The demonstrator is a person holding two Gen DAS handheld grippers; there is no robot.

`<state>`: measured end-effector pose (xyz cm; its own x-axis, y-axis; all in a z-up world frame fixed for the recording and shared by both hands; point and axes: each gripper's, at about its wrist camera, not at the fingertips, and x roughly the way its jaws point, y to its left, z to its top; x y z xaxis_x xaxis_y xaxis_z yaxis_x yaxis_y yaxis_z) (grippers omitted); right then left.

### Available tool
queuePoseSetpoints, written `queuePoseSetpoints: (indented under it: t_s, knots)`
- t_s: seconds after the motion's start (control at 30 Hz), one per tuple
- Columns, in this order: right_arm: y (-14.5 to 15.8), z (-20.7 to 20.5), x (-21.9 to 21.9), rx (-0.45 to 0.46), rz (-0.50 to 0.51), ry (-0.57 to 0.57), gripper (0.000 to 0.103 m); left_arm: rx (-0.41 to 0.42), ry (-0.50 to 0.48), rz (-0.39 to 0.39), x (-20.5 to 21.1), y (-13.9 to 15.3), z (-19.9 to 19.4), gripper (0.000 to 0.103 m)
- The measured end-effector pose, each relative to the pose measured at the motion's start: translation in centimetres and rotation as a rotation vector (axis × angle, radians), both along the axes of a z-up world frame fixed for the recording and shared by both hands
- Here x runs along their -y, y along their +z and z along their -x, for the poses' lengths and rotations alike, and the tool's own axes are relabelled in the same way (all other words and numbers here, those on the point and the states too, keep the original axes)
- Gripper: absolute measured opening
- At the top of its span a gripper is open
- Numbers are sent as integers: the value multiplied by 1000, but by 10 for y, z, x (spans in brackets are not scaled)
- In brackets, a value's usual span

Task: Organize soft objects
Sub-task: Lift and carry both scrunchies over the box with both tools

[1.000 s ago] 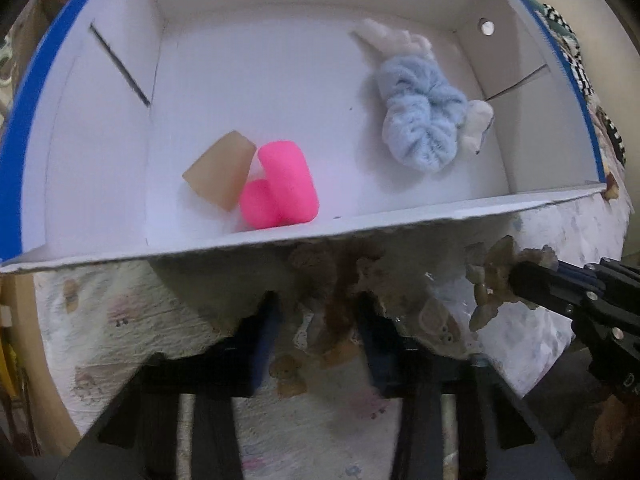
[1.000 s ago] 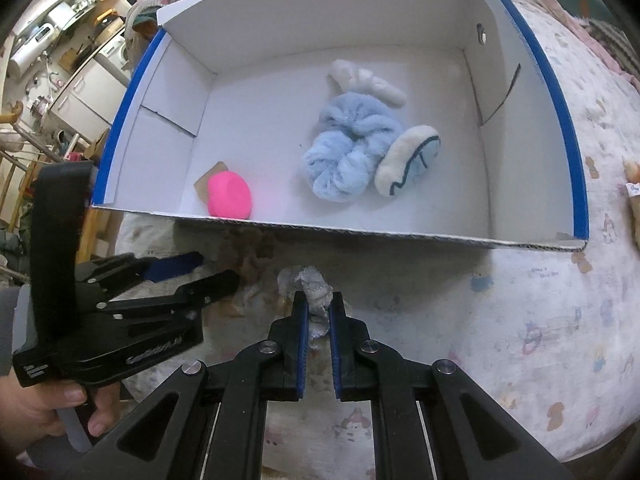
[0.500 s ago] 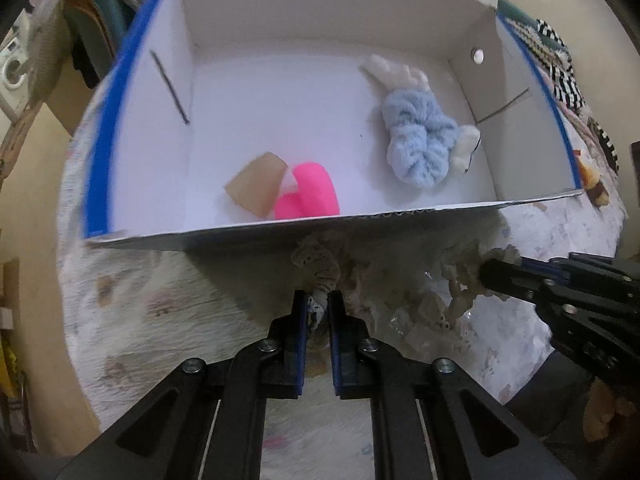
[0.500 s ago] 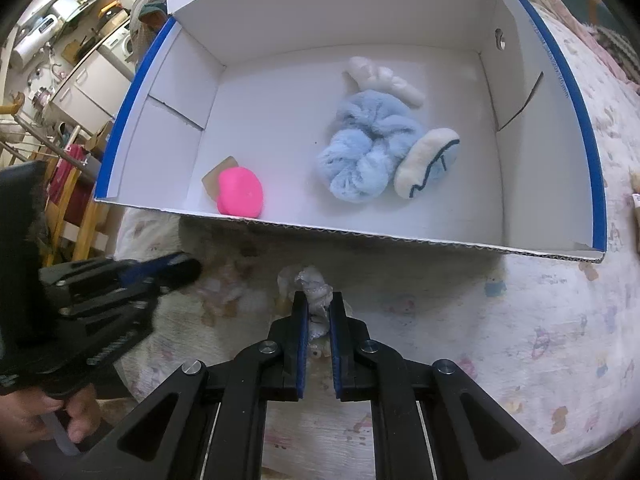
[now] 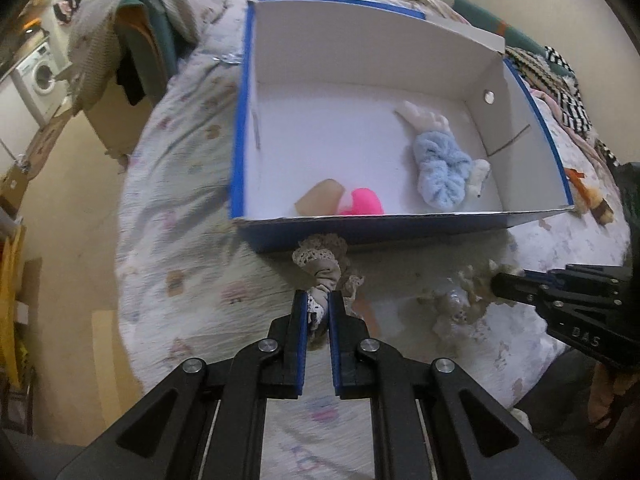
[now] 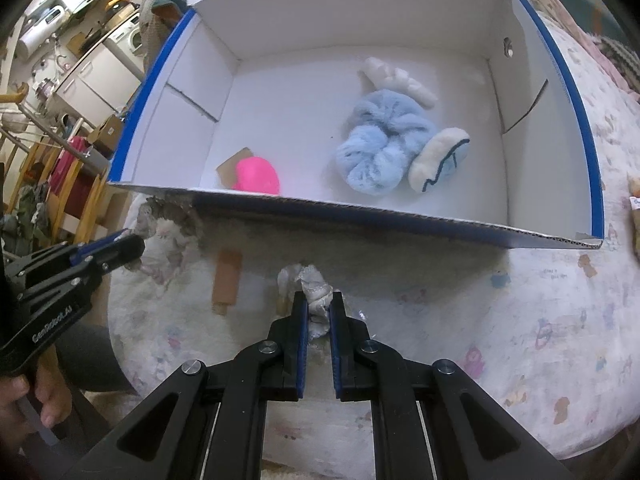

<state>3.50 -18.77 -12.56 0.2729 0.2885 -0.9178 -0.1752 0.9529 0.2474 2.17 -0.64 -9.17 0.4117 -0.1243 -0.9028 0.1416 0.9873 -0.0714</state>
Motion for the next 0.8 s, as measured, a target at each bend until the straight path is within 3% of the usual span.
queuePoseSetpoints:
  t_s: [0.37,0.5,0.63,0.8]
  knots:
    - [25,18,-4,76,-71,29,12,79,83,-69,-3,20,29,9]
    - [40,24,-7,129,-114,43,11,147,114,-86,-3,36,39,9]
    - [59,29,-13,222,-138,60,12,237,127,-101,1,58,39,9]
    - [85,32,-11,372,-143,47,12,279,129,-96,5,76,26,9]
